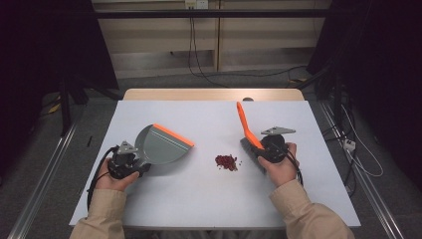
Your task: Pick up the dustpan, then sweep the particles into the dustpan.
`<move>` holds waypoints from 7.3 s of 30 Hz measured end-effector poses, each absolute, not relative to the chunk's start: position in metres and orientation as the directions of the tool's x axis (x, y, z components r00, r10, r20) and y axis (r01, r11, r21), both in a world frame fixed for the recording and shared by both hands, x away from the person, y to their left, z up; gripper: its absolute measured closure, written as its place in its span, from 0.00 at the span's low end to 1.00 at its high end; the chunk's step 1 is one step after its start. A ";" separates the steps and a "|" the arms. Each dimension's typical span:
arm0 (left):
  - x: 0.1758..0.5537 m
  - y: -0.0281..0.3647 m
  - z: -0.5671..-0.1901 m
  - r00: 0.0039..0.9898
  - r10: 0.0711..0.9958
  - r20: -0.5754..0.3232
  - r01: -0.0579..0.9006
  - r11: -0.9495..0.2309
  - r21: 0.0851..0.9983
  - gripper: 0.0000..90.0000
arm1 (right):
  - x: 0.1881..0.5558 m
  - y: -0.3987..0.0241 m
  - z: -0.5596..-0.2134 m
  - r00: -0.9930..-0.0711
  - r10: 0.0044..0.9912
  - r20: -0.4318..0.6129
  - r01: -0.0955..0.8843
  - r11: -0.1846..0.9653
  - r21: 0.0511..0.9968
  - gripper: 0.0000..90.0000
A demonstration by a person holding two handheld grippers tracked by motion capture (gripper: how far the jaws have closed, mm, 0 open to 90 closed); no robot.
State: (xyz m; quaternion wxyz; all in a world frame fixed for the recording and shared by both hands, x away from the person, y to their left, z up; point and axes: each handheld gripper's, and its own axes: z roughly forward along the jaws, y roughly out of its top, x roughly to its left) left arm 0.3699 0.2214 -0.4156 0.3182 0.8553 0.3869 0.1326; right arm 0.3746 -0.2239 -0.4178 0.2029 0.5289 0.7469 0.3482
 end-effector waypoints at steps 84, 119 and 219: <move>0.336 0.156 -0.433 0.899 0.413 -0.147 0.416 -0.699 0.582 0.69 | 0.361 -0.172 -0.418 -0.489 0.862 -0.130 0.519 0.408 0.751 0.80; 0.337 0.152 -0.429 0.895 0.416 -0.161 0.428 -0.698 0.574 0.70 | 0.358 -0.161 -0.419 -0.488 0.866 -0.108 0.522 0.389 0.759 0.79; 0.344 0.172 -0.432 0.836 0.528 -0.147 0.470 -0.552 0.689 0.70 | 0.361 -0.185 -0.409 -0.458 0.888 0.032 0.515 0.236 0.824 0.79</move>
